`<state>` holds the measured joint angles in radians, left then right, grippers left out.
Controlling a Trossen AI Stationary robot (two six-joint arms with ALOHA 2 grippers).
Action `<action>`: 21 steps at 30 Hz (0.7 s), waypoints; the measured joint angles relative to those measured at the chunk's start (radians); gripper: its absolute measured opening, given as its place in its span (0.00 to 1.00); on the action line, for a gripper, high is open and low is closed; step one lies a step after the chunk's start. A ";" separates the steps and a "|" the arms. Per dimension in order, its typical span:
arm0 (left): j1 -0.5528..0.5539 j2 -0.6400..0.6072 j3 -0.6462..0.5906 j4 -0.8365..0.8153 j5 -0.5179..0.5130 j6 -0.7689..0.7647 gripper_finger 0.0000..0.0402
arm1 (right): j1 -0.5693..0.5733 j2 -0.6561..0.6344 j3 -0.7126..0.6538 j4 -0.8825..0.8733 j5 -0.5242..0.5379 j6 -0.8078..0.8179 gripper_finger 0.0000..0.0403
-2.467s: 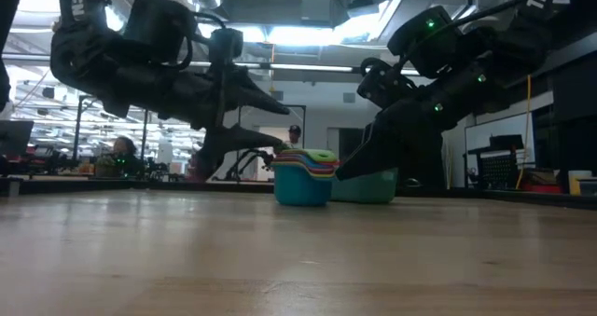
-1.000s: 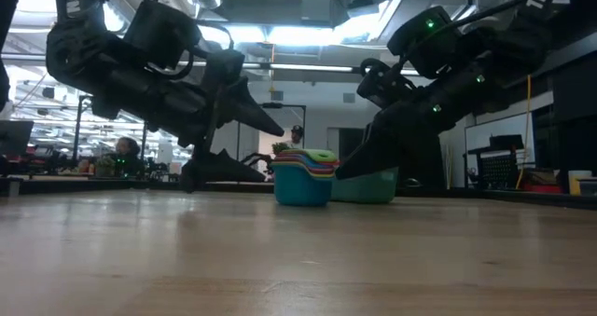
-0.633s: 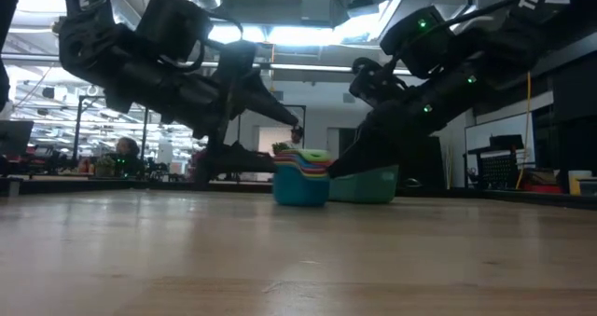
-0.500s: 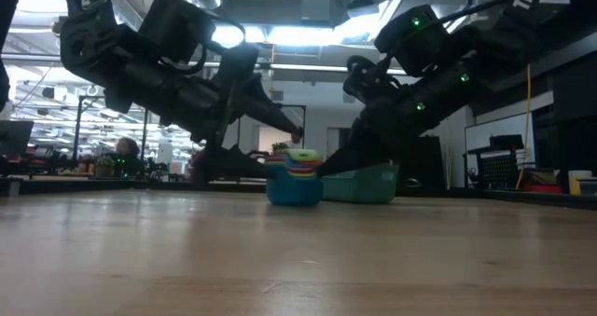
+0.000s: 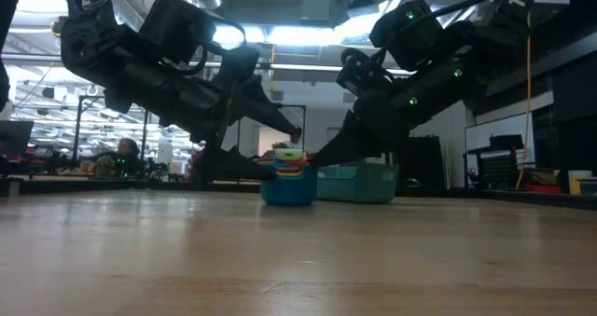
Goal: Nest measuring cups in basket
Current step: Put the nested measuring cups into the green bin
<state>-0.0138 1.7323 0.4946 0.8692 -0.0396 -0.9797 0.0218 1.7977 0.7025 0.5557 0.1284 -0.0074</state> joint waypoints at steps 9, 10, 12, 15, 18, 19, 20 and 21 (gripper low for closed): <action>0.002 0.000 0.000 -0.005 0.000 -0.001 0.80 | 0.000 0.000 0.000 -0.041 0.001 0.000 0.45; 0.002 0.000 0.000 -0.005 0.000 -0.007 0.80 | 0.000 0.000 0.000 -0.041 0.001 0.000 0.45; 0.002 0.000 0.000 -0.005 0.000 -0.010 0.80 | 0.000 0.000 -0.001 -0.037 0.001 0.000 0.45; 0.002 0.000 0.000 -0.005 -0.003 -0.006 0.80 | 0.000 0.000 -0.001 -0.027 0.001 0.001 0.45; 0.002 0.000 0.000 -0.004 -0.003 -0.006 0.80 | 0.000 0.000 -0.001 -0.018 0.001 0.000 0.45; 0.002 0.000 -0.001 -0.004 -0.003 -0.006 0.80 | 0.000 0.000 -0.001 -0.014 0.002 0.000 0.45; 0.002 0.000 0.000 -0.004 -0.003 -0.006 0.80 | 0.000 0.000 -0.001 -0.013 0.001 0.000 0.45; 0.002 0.000 -0.001 -0.004 -0.003 -0.006 0.80 | 0.000 0.000 -0.001 -0.012 0.002 0.000 0.45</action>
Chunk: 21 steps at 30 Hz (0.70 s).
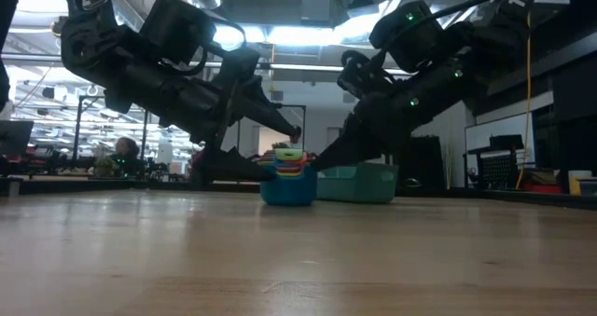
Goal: Nest measuring cups in basket
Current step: Put the nested measuring cups into the green bin
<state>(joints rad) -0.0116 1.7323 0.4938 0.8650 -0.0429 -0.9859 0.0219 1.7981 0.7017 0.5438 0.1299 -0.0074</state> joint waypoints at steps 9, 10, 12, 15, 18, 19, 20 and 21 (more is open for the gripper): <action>0.000 0.000 0.000 0.001 0.000 -0.002 0.80 | 0.000 0.000 0.000 0.038 0.000 0.000 0.45; 0.000 0.000 0.000 0.001 0.000 -0.007 0.80 | 0.000 0.000 0.000 0.038 0.000 0.002 0.45; 0.000 0.000 0.000 0.001 0.000 -0.034 0.80 | 0.000 0.000 0.000 0.038 -0.001 0.002 0.45; 0.000 0.000 0.000 -0.014 0.005 -0.087 0.80 | 0.000 0.000 0.000 0.037 -0.001 0.002 0.45; -0.004 0.000 -0.001 -0.027 0.007 -0.132 0.80 | 0.000 0.000 0.000 0.016 0.000 -0.004 0.45; -0.005 0.000 -0.001 -0.025 0.007 -0.143 0.80 | 0.000 0.000 0.000 0.001 0.000 -0.008 0.45; -0.005 0.000 -0.001 -0.025 0.007 -0.156 0.80 | 0.000 0.000 0.000 -0.013 0.000 -0.015 0.45; -0.005 0.000 -0.001 -0.026 0.007 -0.165 0.80 | 0.000 0.000 0.000 -0.023 0.000 -0.019 0.45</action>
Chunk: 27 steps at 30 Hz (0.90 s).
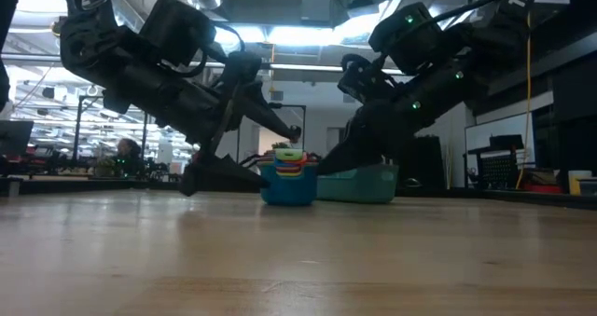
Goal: Nest measuring cups in basket
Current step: Put the nested measuring cups into the green bin
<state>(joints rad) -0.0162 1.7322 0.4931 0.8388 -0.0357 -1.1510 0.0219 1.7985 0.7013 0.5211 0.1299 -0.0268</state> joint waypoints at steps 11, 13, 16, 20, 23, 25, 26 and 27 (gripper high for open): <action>0.001 0.031 0.079 -0.002 0.001 0.005 0.80 | 0.000 0.000 0.000 -0.007 0.000 -0.004 0.45; 0.005 0.031 0.093 -0.017 0.000 0.001 0.80 | 0.000 0.000 0.000 -0.009 0.001 -0.004 0.45; 0.013 0.030 0.106 -0.086 -0.004 -0.021 0.80 | 0.000 0.000 0.000 -0.008 0.000 -0.004 0.45; 0.014 0.032 0.113 -0.102 -0.005 -0.025 0.80 | 0.000 0.000 0.000 -0.008 0.000 -0.004 0.45; 0.014 0.032 0.112 -0.117 -0.025 -0.025 0.80 | 0.000 0.000 0.000 -0.007 0.000 -0.004 0.45; 0.014 0.031 0.111 -0.111 -0.037 -0.025 0.80 | 0.000 0.000 0.000 0.001 0.000 -0.004 0.45; 0.014 0.031 0.111 -0.111 -0.041 -0.025 0.80 | 0.000 0.000 0.000 0.009 0.000 -0.004 0.45; 0.014 0.032 0.111 -0.112 -0.046 -0.025 0.80 | 0.000 0.000 0.000 0.020 0.000 -0.004 0.45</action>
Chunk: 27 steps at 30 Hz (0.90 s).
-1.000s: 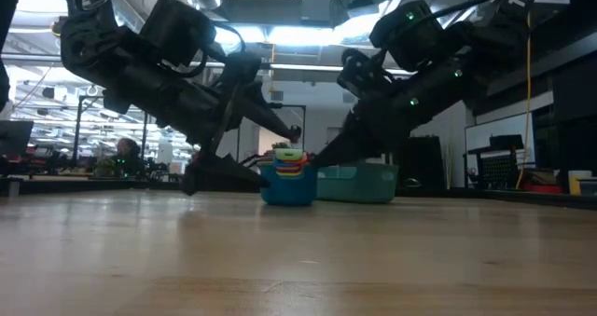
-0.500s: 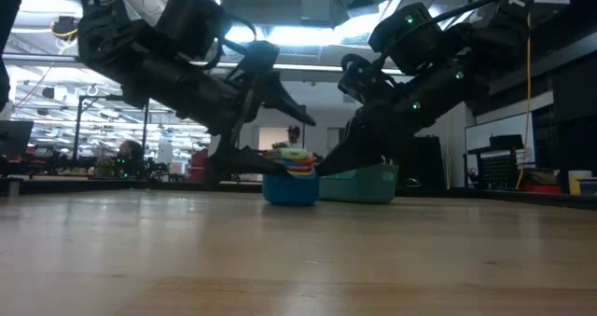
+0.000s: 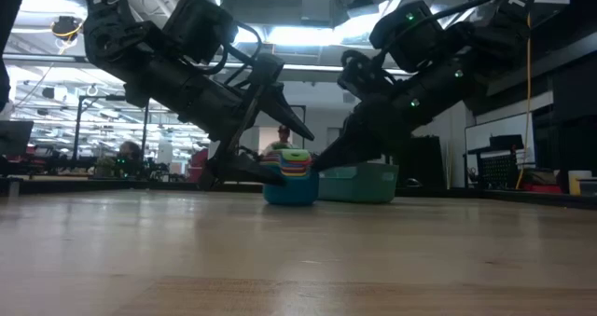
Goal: Nest measuring cups in basket
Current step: Put the nested measuring cups into the green bin
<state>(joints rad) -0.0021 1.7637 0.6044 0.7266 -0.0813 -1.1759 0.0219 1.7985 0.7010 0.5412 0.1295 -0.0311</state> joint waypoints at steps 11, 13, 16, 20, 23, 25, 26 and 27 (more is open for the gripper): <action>0.002 0.000 0.000 0.000 -0.052 0.015 0.80 | 0.000 0.000 0.000 0.043 -0.034 -0.003 0.45; 0.003 0.000 0.000 0.000 -0.061 0.030 0.80 | 0.000 0.000 0.000 0.039 -0.035 -0.004 0.45; 0.003 0.000 0.000 0.000 -0.054 0.032 0.80 | 0.000 0.000 0.000 0.018 -0.035 -0.014 0.45; 0.002 0.000 0.000 0.000 -0.049 0.032 0.80 | 0.000 0.000 0.000 -0.009 -0.036 -0.027 0.45; 0.002 0.000 0.000 0.000 -0.049 0.032 0.80 | 0.000 0.000 0.000 -0.013 -0.032 -0.027 0.45; 0.002 0.000 0.000 0.000 -0.048 0.032 0.80 | 0.000 0.000 0.000 -0.024 -0.009 -0.028 0.45; 0.002 0.000 0.000 0.000 -0.048 0.029 0.80 | 0.000 0.000 0.000 -0.025 0.004 -0.027 0.45; 0.002 0.000 0.000 0.000 -0.048 0.027 0.80 | 0.000 0.000 0.000 -0.023 0.005 -0.024 0.45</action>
<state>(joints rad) 0.0002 1.7637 0.6044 0.7261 -0.1294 -1.1493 0.0216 1.7985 0.7010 0.5178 0.1341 -0.0554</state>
